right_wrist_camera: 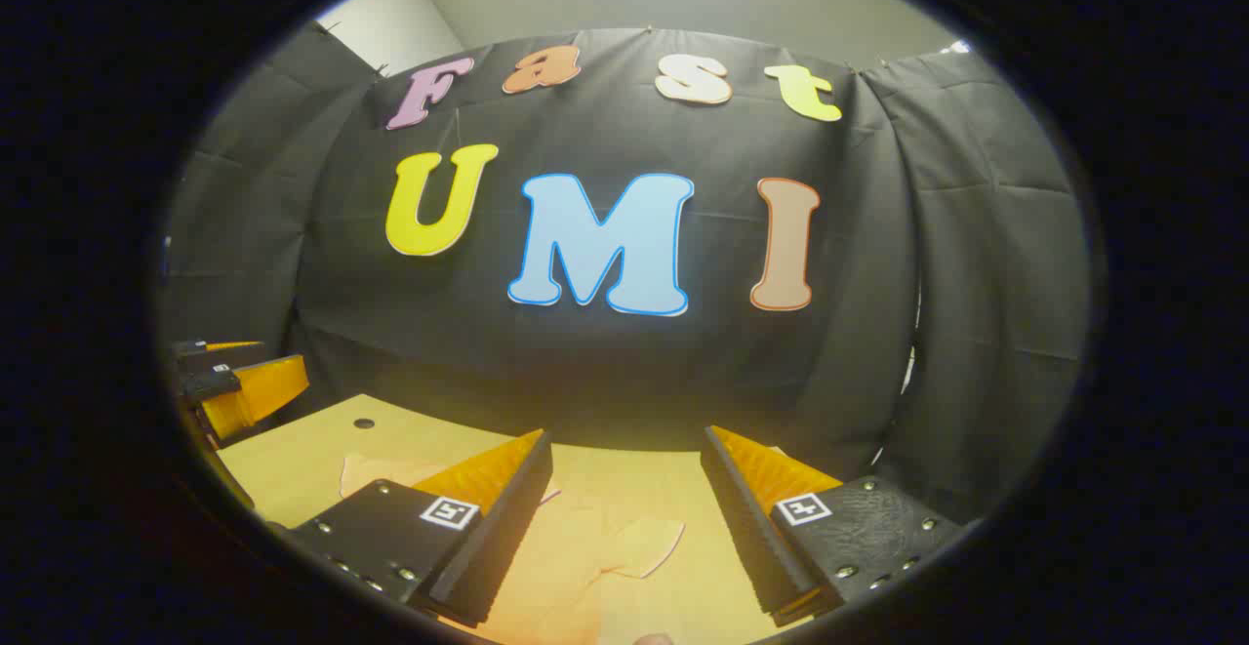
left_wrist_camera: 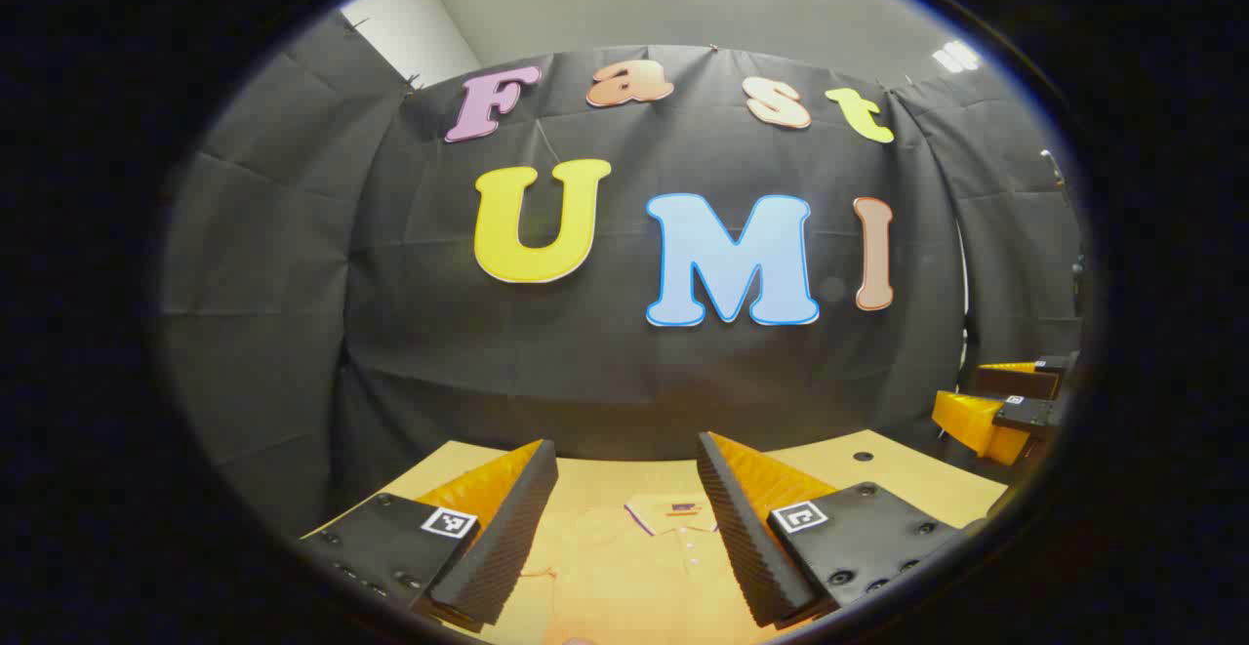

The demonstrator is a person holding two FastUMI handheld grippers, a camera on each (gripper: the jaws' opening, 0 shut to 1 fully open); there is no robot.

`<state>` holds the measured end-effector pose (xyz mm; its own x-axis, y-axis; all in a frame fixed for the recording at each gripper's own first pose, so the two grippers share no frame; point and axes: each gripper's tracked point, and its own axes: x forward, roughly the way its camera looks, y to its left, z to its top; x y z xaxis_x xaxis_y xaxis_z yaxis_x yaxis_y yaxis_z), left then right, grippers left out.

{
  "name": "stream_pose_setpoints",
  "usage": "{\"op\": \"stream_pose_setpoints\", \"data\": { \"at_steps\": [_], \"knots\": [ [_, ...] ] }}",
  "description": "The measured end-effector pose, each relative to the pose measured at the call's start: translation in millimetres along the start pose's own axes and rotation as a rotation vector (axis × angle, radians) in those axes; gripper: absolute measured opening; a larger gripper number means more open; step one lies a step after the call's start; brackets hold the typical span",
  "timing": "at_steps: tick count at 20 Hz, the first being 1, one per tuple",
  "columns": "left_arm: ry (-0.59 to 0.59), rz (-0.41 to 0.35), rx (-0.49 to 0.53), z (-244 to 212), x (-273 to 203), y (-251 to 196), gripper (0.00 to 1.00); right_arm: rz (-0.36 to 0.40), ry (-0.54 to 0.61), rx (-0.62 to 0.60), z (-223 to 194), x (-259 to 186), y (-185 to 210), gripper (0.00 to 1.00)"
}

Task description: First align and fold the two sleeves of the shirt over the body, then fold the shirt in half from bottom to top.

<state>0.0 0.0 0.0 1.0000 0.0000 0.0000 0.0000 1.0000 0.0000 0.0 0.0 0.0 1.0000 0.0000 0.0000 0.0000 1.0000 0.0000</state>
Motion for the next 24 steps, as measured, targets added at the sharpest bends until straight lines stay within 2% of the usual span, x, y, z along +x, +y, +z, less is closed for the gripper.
{"op": "stream_pose_setpoints", "data": {
  "at_steps": [1, 11, 15, 24],
  "knots": [
    [0.006, -0.004, -0.003, -3, 1, -1, 0.94, 0.013, 0.003, 0.011, 0, 0, 2, 0.94],
    [0.07, 0.005, 0.0, -31, 21, 7, 0.94, -0.033, 0.129, -0.028, -38, 20, -13, 0.95],
    [0.094, 0.003, 0.033, -40, 32, 12, 0.94, -0.027, 0.168, 0.005, -52, 34, -12, 0.95],
    [0.165, -0.045, 0.061, -69, 46, 14, 0.94, -0.096, 0.372, 0.065, -133, 103, -29, 0.96]
  ]
}}
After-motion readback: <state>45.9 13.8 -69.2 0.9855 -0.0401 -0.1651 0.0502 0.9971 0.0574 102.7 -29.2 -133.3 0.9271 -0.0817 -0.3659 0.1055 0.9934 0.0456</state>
